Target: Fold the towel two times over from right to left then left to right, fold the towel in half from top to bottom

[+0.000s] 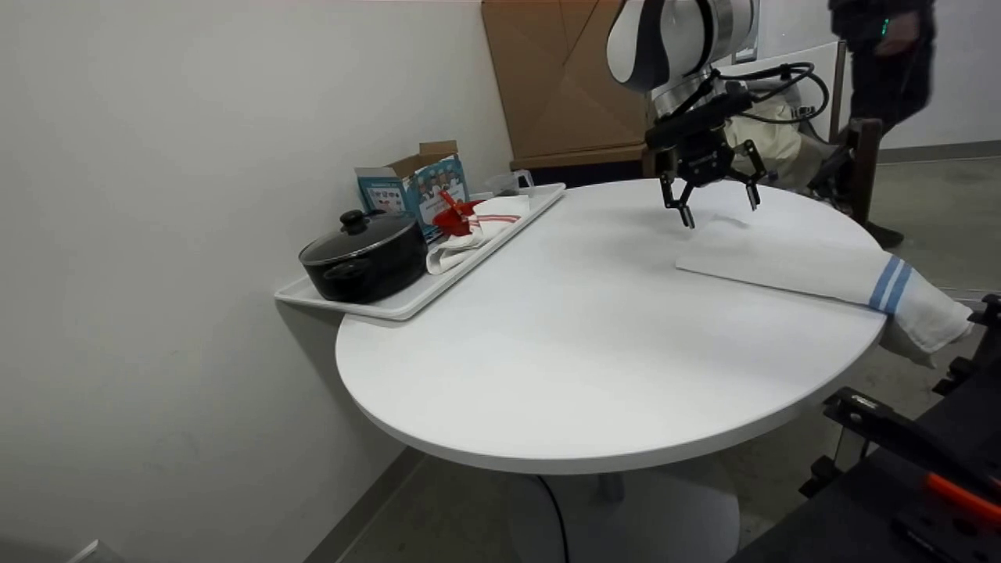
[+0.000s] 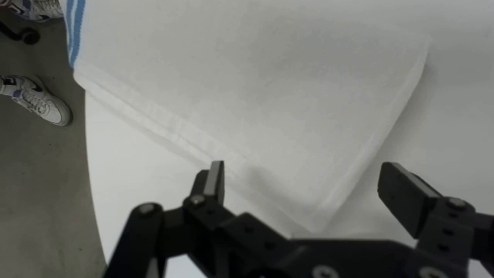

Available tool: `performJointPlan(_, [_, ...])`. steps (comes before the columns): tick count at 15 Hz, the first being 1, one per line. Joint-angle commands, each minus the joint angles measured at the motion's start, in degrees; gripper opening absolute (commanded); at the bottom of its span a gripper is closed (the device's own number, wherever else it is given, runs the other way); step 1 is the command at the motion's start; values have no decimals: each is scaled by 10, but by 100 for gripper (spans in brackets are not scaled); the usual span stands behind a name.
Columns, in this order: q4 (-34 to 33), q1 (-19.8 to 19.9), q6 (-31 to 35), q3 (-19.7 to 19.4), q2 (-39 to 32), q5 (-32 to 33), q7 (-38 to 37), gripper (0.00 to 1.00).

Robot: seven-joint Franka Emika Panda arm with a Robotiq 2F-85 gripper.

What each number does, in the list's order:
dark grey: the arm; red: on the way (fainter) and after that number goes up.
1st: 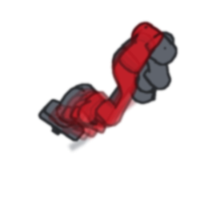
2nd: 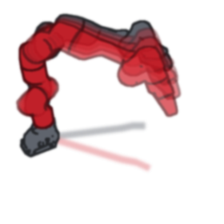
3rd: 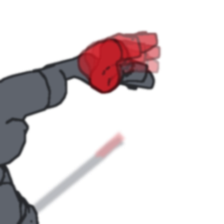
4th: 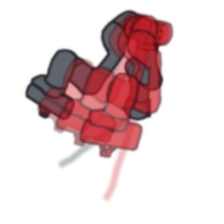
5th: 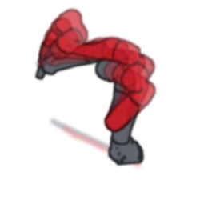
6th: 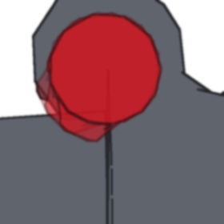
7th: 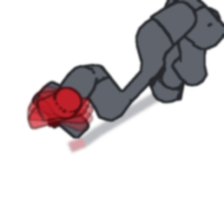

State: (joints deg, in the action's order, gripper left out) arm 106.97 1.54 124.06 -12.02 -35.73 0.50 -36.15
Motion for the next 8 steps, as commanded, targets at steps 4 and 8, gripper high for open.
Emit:
performJointPlan(4, [48,-35,74,1,-29,11,-30,100])
performJointPlan(8, [58,-56,95,-2,-42,15,-35,72])
